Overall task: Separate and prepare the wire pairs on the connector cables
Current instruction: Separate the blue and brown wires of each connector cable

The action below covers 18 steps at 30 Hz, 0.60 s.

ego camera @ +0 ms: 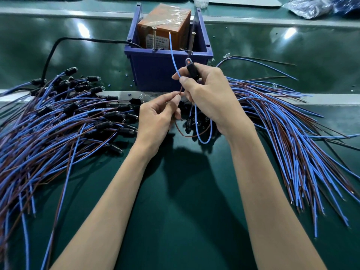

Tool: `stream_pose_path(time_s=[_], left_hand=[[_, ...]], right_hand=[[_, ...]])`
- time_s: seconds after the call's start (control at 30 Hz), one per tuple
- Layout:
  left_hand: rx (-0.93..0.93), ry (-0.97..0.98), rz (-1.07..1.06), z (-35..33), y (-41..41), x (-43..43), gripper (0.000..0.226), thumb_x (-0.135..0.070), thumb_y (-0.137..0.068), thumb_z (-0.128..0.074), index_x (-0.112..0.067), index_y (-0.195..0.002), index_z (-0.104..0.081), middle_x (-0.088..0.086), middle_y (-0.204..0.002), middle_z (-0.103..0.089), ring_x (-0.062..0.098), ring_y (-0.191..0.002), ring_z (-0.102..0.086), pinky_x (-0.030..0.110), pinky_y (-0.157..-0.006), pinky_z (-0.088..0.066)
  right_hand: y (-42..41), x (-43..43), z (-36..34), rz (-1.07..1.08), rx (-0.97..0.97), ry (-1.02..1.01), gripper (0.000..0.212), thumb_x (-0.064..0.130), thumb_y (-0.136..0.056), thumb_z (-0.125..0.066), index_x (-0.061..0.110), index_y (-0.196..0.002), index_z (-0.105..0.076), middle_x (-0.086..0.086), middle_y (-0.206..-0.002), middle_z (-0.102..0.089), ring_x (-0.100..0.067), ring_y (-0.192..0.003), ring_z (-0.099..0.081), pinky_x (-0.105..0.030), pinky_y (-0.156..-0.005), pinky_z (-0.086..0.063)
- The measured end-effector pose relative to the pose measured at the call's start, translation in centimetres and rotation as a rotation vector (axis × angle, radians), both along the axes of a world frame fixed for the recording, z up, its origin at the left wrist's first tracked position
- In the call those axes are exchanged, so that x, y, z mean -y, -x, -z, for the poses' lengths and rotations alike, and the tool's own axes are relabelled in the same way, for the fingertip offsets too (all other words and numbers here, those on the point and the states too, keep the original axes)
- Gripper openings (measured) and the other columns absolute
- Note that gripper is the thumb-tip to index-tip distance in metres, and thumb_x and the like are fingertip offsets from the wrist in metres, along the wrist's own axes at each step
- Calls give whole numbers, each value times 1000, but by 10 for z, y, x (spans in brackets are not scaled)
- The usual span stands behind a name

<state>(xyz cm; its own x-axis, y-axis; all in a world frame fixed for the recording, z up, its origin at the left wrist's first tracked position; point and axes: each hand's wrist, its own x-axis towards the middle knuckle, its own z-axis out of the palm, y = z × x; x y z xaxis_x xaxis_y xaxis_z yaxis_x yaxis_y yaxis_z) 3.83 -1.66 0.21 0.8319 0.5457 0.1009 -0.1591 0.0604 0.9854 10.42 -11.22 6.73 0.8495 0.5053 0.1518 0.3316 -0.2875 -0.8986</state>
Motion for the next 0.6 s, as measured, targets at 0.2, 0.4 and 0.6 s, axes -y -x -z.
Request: stream_pose_path(time_s=[0.2, 0.4, 0.6], left_hand=[[20, -12, 9, -1, 2, 1, 23, -17, -95, -56, -30, -85, -72, -9, -51, -58, 2, -45, -46, 13, -43, -34], [77, 229, 136, -4, 2, -4, 45, -41, -91, -35, -20, -77, -72, 0, -57, -61, 12, -49, -51, 21, -45, -38], [97, 144, 21, -4, 0, -4, 37, -30, -95, -46, -17, -68, -69, 0, -56, -60, 15, -40, -46, 24, -43, -38]], right_hand=[[2, 0, -1, -15, -17, 17, 20, 11, -90, -53, 24, -81, -65, 15, -45, -51, -5, -53, -50, -25, -65, -40], [6, 8, -8, -155, -25, 239, 20, 17, -90, -55, 10, -75, -67, 6, -50, -65, -1, -39, -52, -12, -49, -39], [11, 13, -21, -116, 151, 442, 37, 43, -92, -56, 12, -78, -70, -1, -70, -73, -15, -71, -69, -30, -74, -55]])
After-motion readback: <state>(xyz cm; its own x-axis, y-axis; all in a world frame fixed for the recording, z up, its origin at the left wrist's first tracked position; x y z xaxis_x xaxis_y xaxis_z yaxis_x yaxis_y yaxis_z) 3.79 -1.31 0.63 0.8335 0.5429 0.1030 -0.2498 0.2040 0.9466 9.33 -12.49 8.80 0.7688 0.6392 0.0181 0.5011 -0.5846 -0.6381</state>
